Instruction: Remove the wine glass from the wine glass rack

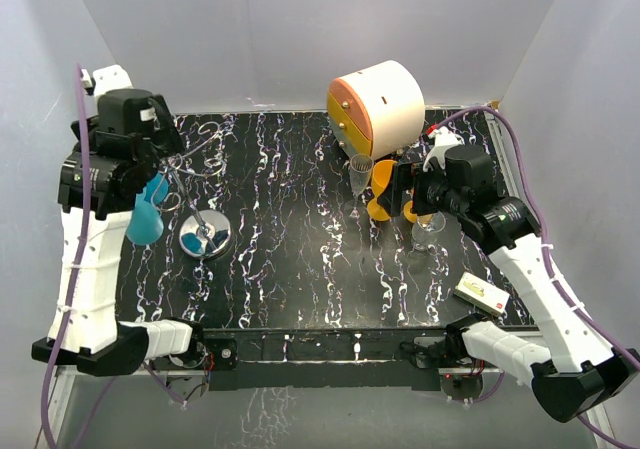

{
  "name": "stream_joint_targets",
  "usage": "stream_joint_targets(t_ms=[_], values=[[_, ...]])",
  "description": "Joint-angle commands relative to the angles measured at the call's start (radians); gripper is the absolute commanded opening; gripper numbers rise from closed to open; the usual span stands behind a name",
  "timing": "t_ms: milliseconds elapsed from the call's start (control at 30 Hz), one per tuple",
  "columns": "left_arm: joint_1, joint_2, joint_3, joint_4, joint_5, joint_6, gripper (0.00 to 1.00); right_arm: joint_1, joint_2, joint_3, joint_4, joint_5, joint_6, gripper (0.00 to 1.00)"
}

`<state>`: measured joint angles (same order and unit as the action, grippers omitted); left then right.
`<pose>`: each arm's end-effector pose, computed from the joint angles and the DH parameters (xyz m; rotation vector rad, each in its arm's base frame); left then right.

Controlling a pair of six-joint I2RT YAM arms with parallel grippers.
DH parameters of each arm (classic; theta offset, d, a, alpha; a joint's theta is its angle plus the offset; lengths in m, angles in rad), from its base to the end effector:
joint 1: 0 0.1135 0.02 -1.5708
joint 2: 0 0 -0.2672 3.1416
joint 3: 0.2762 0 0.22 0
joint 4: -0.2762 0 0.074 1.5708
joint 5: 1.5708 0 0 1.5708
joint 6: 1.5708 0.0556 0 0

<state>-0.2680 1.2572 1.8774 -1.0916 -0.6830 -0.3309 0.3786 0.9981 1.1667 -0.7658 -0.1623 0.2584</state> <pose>0.1822 -0.0136 0.4863 -0.4728 1.8842 0.3015 0.1643 0.0750 0.3603 -0.2274 2.1980 0.5364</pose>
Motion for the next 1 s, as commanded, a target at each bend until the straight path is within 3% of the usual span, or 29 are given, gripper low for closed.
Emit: stream_joint_targets(t_ms=[0, 167, 267, 600, 800, 967], values=[[0.085, 0.020, 0.092, 0.086, 0.125, 0.074, 0.99, 0.009, -0.029, 0.003, 0.059, 0.017, -0.021, 0.98], [0.110, 0.068, 0.175, 0.131, 0.127, 0.092, 0.99, 0.016, -0.030, 0.002, 0.060, 0.002, -0.021, 0.98], [0.186, 0.091, 0.180, 0.138, 0.149, 0.107, 0.99, 0.026, -0.028, 0.008, 0.059, -0.004, -0.020, 0.98], [0.530, 0.037, -0.033, 0.249, 0.517, 0.116, 0.99, 0.096, -0.034, 0.018, 0.056, 0.017, -0.025, 0.98], [0.547, 0.003, -0.088, 0.274, 0.590, 0.164, 0.99, 0.148, -0.033, 0.012, 0.060, 0.014, -0.025, 0.98], [0.549, -0.012, -0.101, 0.250, 0.557, 0.195, 0.99, 0.197, -0.025, 0.022, 0.058, 0.021, -0.025, 0.98]])
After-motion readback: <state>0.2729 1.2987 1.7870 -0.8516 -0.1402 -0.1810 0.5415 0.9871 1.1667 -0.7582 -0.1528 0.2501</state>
